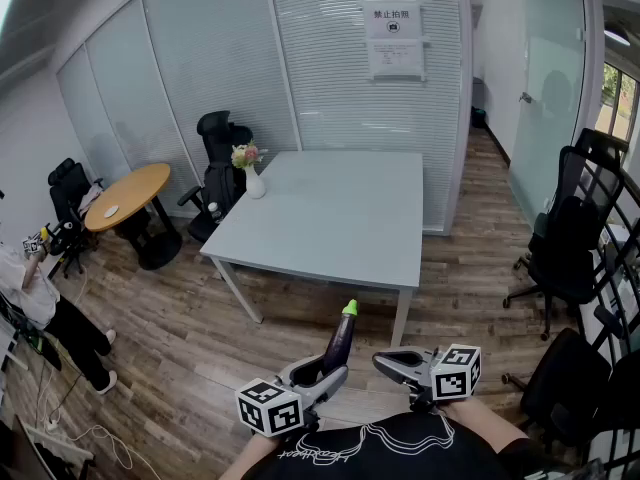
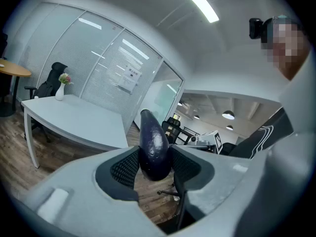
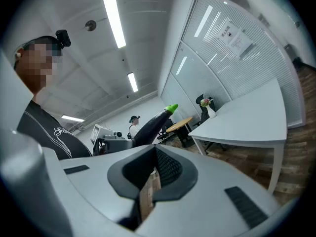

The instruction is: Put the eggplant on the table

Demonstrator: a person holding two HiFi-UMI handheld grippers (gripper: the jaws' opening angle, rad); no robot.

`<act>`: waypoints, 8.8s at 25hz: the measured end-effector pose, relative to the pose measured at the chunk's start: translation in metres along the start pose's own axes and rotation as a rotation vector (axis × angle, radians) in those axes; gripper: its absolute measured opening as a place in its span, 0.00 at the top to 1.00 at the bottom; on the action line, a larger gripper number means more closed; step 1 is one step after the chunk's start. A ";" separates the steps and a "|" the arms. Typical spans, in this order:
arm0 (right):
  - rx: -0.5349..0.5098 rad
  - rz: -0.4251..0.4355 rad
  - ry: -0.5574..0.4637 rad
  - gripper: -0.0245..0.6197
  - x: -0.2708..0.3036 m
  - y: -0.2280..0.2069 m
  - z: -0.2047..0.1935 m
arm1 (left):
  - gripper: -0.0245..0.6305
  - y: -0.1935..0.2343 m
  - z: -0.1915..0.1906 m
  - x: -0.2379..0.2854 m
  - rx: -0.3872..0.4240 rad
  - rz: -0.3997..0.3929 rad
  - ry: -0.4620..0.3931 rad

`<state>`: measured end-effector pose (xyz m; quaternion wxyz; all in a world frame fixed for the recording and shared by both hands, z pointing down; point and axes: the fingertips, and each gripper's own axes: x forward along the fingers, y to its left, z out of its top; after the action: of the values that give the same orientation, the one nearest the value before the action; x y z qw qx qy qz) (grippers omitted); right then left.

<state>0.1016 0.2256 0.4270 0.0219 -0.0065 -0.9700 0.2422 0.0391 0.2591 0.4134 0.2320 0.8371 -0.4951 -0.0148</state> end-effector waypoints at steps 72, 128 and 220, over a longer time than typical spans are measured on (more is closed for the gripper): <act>0.097 -0.074 -0.107 0.95 0.110 -0.317 0.171 | 0.64 0.261 0.165 0.232 -0.002 -0.030 0.000; 0.302 -0.436 -0.163 0.95 0.166 -0.526 0.176 | 0.64 0.570 0.083 0.414 0.043 0.059 0.452; 0.026 -0.359 -0.064 0.95 0.211 -0.505 0.206 | 0.94 0.443 0.210 0.370 0.076 -0.300 0.149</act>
<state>-0.1193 -0.3117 0.4906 0.0339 0.1746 -0.9525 0.2471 -0.1903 -0.3067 0.4805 0.2315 0.9085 -0.3464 0.0313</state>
